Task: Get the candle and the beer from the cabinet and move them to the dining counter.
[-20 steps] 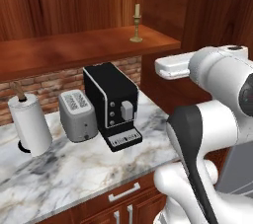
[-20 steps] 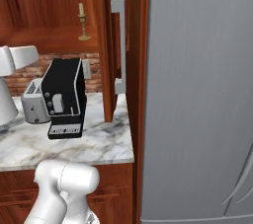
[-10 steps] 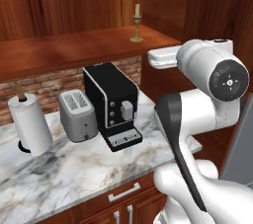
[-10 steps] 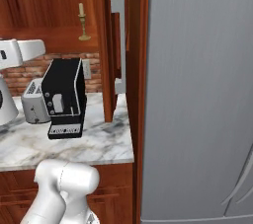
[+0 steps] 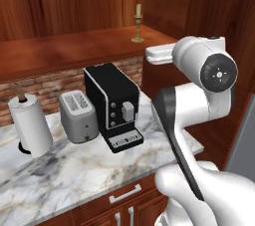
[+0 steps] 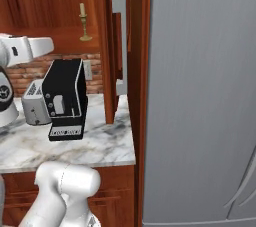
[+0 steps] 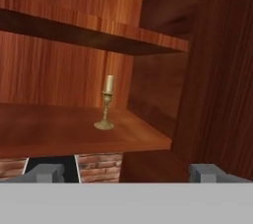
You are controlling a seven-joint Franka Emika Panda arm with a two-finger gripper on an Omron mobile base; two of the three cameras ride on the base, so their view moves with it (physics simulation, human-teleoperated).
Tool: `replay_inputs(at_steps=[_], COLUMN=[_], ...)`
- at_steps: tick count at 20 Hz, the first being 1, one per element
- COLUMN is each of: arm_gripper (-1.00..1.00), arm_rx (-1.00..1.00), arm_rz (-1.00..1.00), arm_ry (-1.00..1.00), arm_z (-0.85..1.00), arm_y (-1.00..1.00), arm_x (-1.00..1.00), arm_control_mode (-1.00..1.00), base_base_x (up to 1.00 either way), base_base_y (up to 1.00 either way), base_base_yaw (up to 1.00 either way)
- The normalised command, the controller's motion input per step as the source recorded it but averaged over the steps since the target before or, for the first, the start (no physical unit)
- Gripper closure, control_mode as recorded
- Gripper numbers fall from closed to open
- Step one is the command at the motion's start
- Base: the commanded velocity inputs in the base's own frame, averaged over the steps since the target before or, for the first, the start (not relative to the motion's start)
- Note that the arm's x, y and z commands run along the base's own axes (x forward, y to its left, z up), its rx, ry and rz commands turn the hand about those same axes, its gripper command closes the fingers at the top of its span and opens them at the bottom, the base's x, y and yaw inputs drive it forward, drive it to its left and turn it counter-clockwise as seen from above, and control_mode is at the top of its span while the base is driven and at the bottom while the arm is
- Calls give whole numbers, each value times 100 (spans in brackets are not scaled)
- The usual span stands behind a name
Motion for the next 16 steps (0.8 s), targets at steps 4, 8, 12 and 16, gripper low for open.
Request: replay_inputs(at_steps=[4,8,12,16], arm_gripper=[-100,-100,-100,-100], arm_rx=[0,0,0,0], arm_rz=[0,0,0,0], arm_ry=[0,0,0,0], arm_z=[-9,-6,0,0], arm_y=[-5,0,0,15], arm_x=[35,51,56,56], arm_control_mode=[-100,-100,-100,-100], base_base_x=[0,0,0,0], base_base_y=[0,0,0,0], base_base_yaw=[0,0,0,0])
